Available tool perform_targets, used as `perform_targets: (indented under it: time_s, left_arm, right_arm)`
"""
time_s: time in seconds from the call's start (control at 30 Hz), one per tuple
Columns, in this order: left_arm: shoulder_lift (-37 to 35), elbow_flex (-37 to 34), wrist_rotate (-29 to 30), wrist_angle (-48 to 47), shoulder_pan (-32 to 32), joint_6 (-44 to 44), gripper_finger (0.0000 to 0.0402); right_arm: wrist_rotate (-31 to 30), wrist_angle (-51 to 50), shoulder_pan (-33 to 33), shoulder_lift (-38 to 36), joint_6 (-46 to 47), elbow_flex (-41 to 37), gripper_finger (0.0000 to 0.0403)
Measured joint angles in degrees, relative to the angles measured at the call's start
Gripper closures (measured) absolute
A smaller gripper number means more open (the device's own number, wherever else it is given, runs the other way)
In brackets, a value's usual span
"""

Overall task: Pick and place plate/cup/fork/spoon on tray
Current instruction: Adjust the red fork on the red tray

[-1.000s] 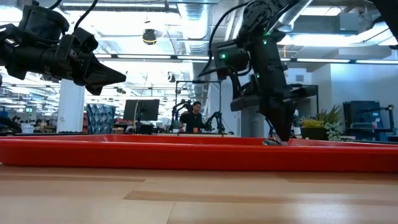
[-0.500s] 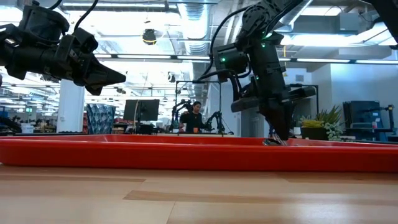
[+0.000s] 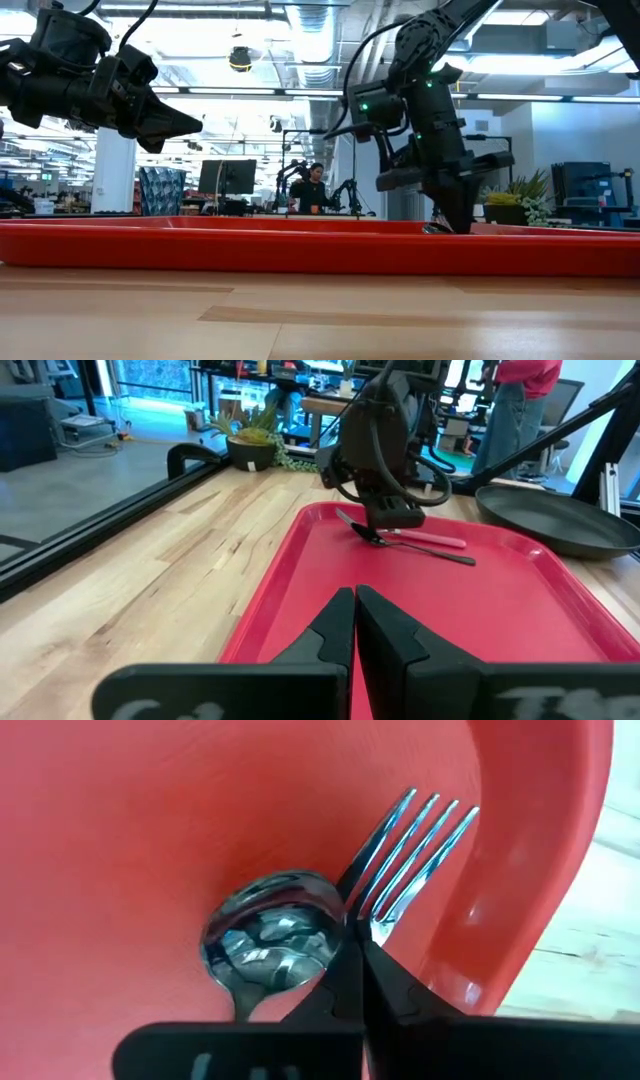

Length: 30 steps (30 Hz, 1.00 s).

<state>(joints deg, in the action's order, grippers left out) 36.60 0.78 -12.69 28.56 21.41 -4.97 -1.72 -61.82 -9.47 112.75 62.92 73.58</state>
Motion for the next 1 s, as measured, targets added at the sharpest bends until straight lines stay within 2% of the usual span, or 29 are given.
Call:
perform_targets:
  time_s: [0.8, 1.0]
  left_arm:
    - [0.0, 0.0, 0.0, 0.0, 0.0, 0.0, 0.04]
    - [0.0, 0.0, 0.0, 0.0, 0.0, 0.0, 0.04]
  right_arm:
    - [1.0, 2.1, 1.1, -0.7, 1.7, 0.7, 0.0392]
    - [0.5, 0.3, 4.1, -3.5, 5.1, 0.7, 0.0364]
